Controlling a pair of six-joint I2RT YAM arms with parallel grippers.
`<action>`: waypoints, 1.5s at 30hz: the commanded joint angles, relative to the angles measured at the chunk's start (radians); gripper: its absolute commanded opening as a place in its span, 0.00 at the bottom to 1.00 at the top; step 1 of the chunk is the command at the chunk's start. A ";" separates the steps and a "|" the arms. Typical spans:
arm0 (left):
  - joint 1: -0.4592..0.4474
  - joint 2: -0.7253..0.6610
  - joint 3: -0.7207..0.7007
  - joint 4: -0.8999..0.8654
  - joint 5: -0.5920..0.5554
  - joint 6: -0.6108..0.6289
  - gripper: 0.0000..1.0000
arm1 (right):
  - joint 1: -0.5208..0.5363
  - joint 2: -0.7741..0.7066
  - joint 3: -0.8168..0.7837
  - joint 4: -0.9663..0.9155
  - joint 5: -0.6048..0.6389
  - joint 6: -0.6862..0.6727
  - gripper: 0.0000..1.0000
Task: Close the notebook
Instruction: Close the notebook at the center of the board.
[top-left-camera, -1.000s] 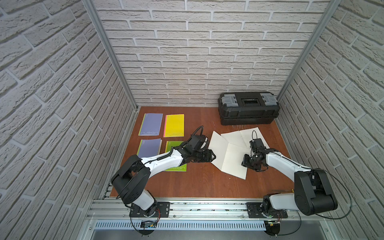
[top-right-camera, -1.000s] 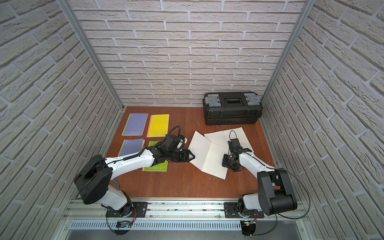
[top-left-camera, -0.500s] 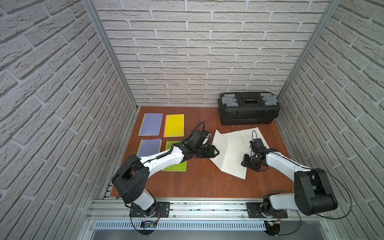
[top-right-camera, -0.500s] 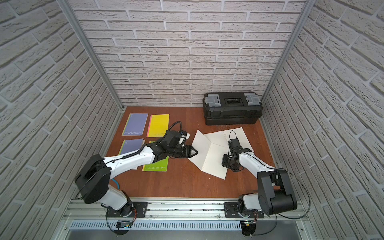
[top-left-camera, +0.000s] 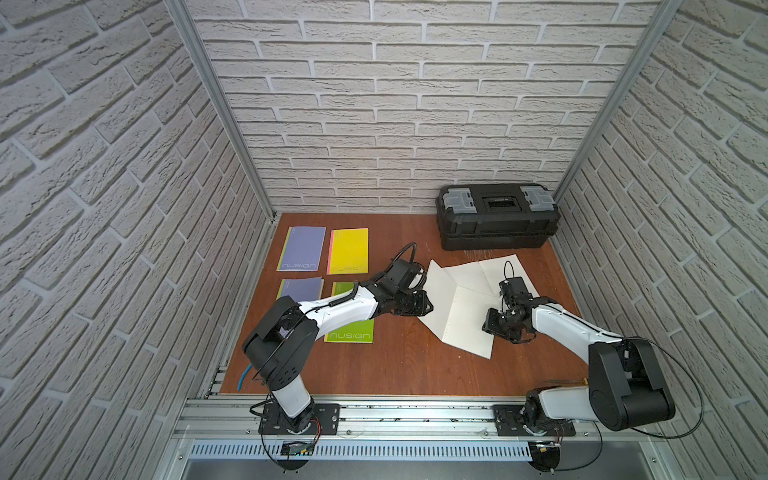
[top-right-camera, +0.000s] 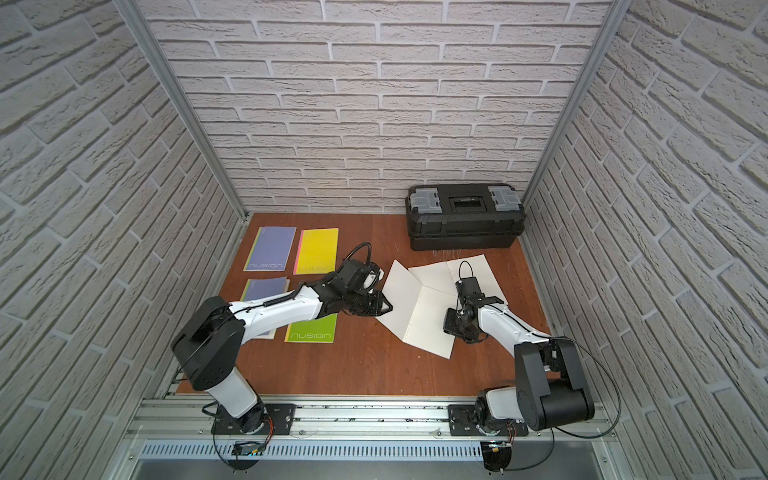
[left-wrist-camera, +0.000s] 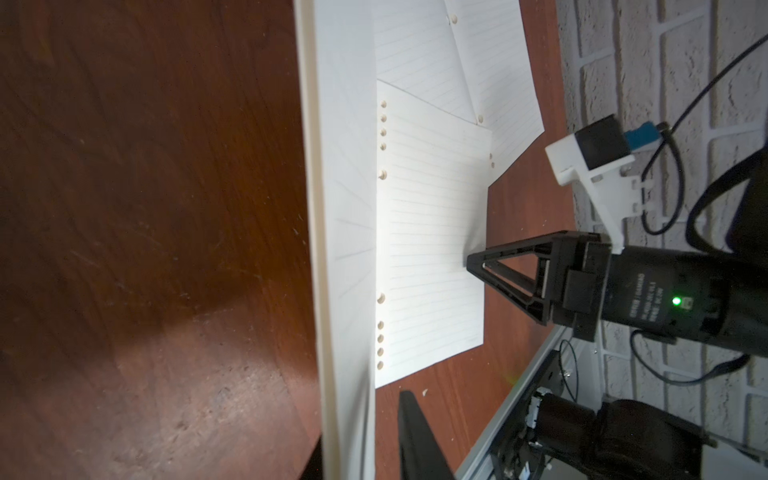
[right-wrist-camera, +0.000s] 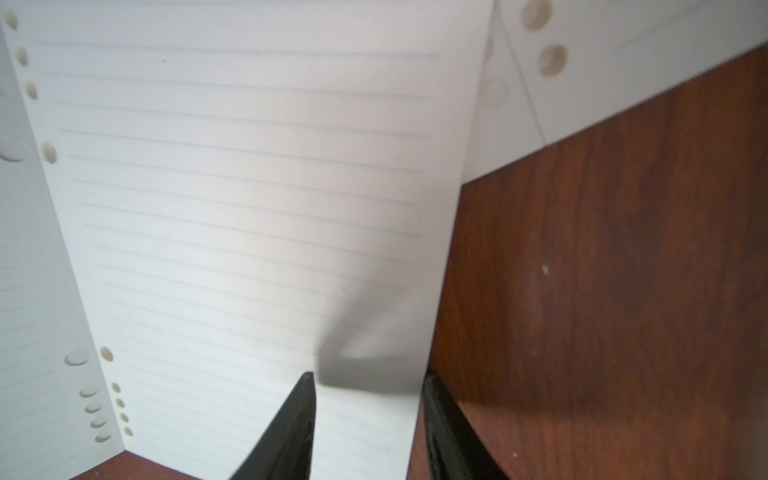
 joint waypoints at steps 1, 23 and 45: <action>0.008 0.005 0.028 0.000 -0.014 0.023 0.14 | -0.003 0.013 -0.011 0.004 -0.009 -0.008 0.43; 0.105 -0.220 -0.171 -0.049 -0.073 0.019 0.02 | -0.001 0.001 -0.010 0.011 -0.023 0.011 0.42; 0.208 -0.490 -0.304 -0.171 -0.082 0.044 0.07 | 0.229 0.176 0.142 0.104 -0.048 0.110 0.42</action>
